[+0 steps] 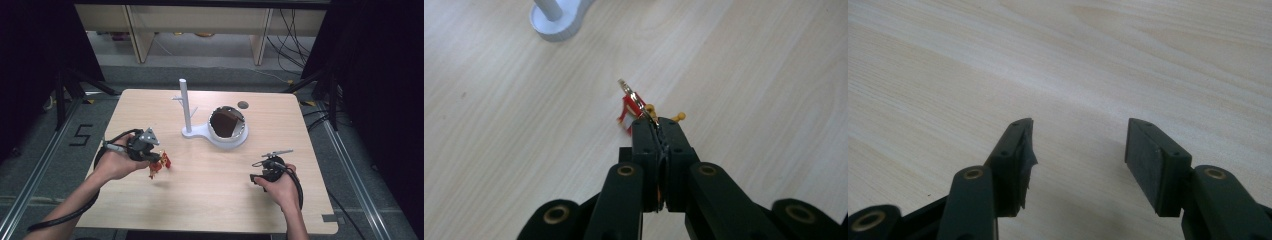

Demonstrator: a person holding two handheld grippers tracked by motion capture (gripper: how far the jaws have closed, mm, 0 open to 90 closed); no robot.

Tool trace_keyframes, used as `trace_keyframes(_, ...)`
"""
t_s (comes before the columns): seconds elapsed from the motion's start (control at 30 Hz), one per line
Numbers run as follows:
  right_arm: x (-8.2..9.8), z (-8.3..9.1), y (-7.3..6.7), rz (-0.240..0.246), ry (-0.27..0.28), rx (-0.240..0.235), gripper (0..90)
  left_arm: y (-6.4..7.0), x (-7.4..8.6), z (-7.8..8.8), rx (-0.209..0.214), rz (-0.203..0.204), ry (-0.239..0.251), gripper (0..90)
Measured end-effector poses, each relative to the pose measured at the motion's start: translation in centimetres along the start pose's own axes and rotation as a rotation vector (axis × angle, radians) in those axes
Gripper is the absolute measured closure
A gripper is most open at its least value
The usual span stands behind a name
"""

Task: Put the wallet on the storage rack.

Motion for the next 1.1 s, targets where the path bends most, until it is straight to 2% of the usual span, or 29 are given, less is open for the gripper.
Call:
trace_keyframes(0.07,0.0,0.1,0.1,0.010,-0.020,0.013,45.8,-0.3,-0.2,0.1,-0.015,0.015,0.023,86.8)
trace_keyframes(0.13,0.0,0.0,0.0,0.004,0.001,0.003,45.7,-0.7,-0.3,0.3,-0.030,0.017,0.021,86.8)
trace_keyframes(0.23,0.0,-0.1,0.0,0.002,0.001,0.005,45.6,-1.0,-0.5,0.4,-0.032,0.022,0.003,86.8)
trace_keyframes(0.27,0.0,-0.1,-0.3,-0.021,-0.001,0.000,45.6,-1.0,-0.5,0.3,-0.040,0.032,0.013,86.8)
trace_keyframes(0.3,0.0,-0.1,-0.3,-0.022,0.000,-0.001,45.4,-1.2,-0.6,0.3,-0.047,0.024,0.011,86.8)
trace_keyframes(0.33,0.0,0.0,-0.1,-0.003,0.000,0.001,45.3,-1.4,-0.7,0.4,-0.045,0.014,0.000,86.8)
trace_keyframes(0.37,0.0,0.0,0.1,0.013,0.003,0.006,45.3,-1.3,-0.7,0.4,-0.046,0.034,0.002,86.8)
trace_keyframes(0.43,0.0,0.0,-0.1,-0.007,-0.009,-0.002,45.2,-1.6,-0.9,0.4,-0.046,0.029,0.002,86.8)
trace_keyframes(0.67,0.0,0.0,0.0,0.000,0.001,0.003,44.8,-2.5,-1.4,0.5,-0.059,0.050,0.023,86.7)
trace_keyframes(0.7,0.0,-0.1,0.0,0.000,0.002,0.003,44.8,-2.6,-1.5,0.6,-0.049,0.056,0.019,86.8)
trace_keyframes(0.77,0.1,0.0,0.1,0.013,-0.019,0.017,44.7,-2.9,-1.7,0.6,-0.064,0.062,0.037,86.8)
trace_keyframes(0.87,0.0,0.0,0.0,0.006,-0.004,0.007,44.5,-3.2,-1.9,0.6,-0.069,0.070,0.045,86.8)
trace_keyframes(1.0,0.0,0.1,0.0,0.004,-0.015,0.009,44.4,-3.7,-2.2,0.9,-0.070,0.079,0.050,86.8)
trace_keyframes(1.03,0.0,-0.1,0.0,0.001,0.003,0.009,44.3,-3.9,-2.3,1.0,-0.065,0.079,0.047,86.8)
trace_keyframes(1.1,0.0,-0.1,-0.1,-0.001,0.003,0.009,44.2,-4.1,-2.4,1.1,-0.073,0.084,0.059,86.7)
Point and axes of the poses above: each handheld gripper's, and its own axes: z roughly backward along the jaws, x roughly out of its underside, y roughly to its right, the point moved 4 cm from there along -z, roughly forward along the jaws, and after that the axes turned 9 degrees about -y, right-handed, at the moved point
